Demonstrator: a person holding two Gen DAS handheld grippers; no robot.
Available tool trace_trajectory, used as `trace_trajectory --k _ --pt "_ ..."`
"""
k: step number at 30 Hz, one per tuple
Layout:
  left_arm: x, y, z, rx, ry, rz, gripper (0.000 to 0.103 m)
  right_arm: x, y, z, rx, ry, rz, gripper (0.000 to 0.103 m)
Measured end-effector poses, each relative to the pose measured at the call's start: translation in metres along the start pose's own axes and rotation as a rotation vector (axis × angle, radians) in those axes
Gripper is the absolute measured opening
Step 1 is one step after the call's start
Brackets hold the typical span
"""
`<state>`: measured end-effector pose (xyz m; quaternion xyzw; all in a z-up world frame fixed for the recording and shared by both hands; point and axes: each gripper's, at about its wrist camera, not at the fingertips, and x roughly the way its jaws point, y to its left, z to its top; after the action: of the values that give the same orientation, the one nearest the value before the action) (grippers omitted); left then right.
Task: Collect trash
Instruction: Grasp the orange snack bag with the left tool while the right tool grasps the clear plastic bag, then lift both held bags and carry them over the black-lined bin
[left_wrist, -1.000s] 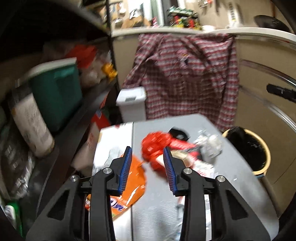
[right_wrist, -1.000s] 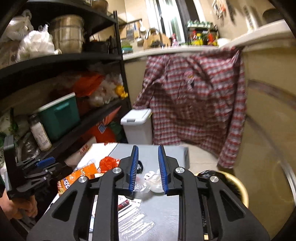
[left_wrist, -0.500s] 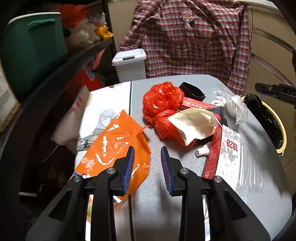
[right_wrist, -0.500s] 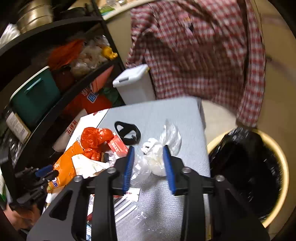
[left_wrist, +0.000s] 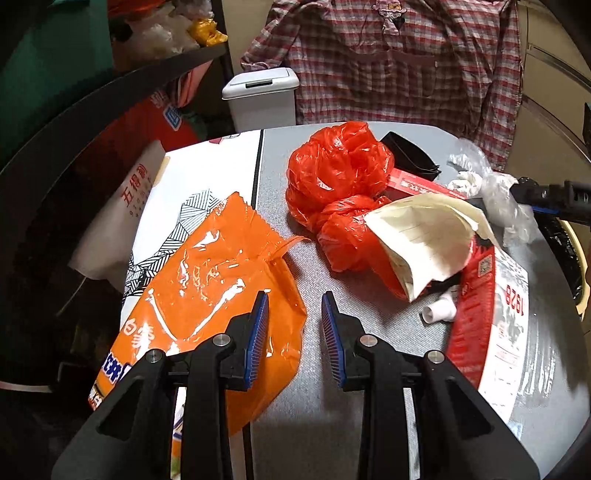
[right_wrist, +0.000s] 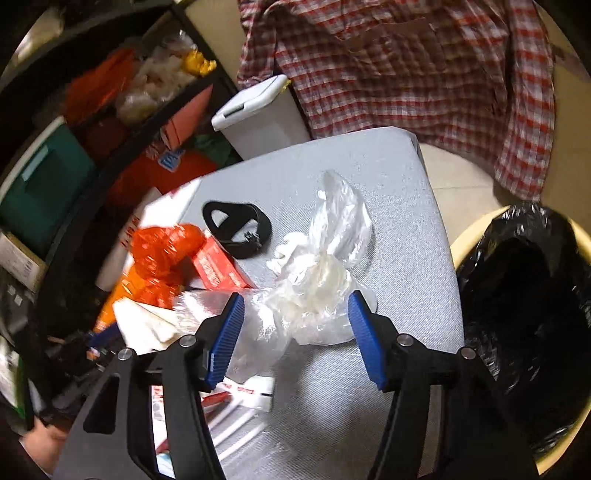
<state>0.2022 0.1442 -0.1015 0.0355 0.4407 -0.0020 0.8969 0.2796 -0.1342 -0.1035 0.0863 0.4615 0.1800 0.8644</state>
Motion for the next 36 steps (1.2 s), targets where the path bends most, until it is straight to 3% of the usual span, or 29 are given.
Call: trace_trajectory --k 2,4,5,7,9,10,12,22,36 --pt "0.003 -0.001 0.001 -0.001 0.006 -0.002 0.03 0.001 0.003 0.0 -0.02 -0.001 -0.016 0.054" --pt "0.006 -0.004 0.003 0.003 0.013 -0.004 0.03 0.002 0.005 -0.002 -0.042 0.007 -0.046 0.036" --pt "0.008 -0.005 0.003 0.009 0.021 0.001 0.029 0.003 0.004 -0.002 -0.046 0.011 -0.055 0.032" --pt "0.009 -0.006 0.003 0.011 0.025 0.007 0.023 0.002 0.003 -0.003 -0.051 0.018 -0.06 0.025" --pt "0.01 -0.005 0.004 0.008 0.031 0.003 0.009 -0.001 0.003 -0.003 -0.061 0.014 -0.073 0.019" --pt "0.009 -0.004 0.004 0.004 0.029 0.006 0.008 -0.003 0.004 -0.003 -0.067 0.013 -0.072 0.007" --pt "0.006 -0.002 0.006 -0.005 0.022 0.005 0.003 -0.007 0.003 -0.003 -0.072 0.01 -0.067 0.007" --pt "-0.032 -0.003 0.021 -0.027 -0.07 -0.013 0.002 -0.045 0.001 0.0 -0.097 -0.054 -0.042 0.006" --pt "-0.118 -0.038 0.036 -0.011 -0.239 -0.109 0.002 -0.143 -0.016 -0.011 -0.108 -0.178 -0.042 0.006"
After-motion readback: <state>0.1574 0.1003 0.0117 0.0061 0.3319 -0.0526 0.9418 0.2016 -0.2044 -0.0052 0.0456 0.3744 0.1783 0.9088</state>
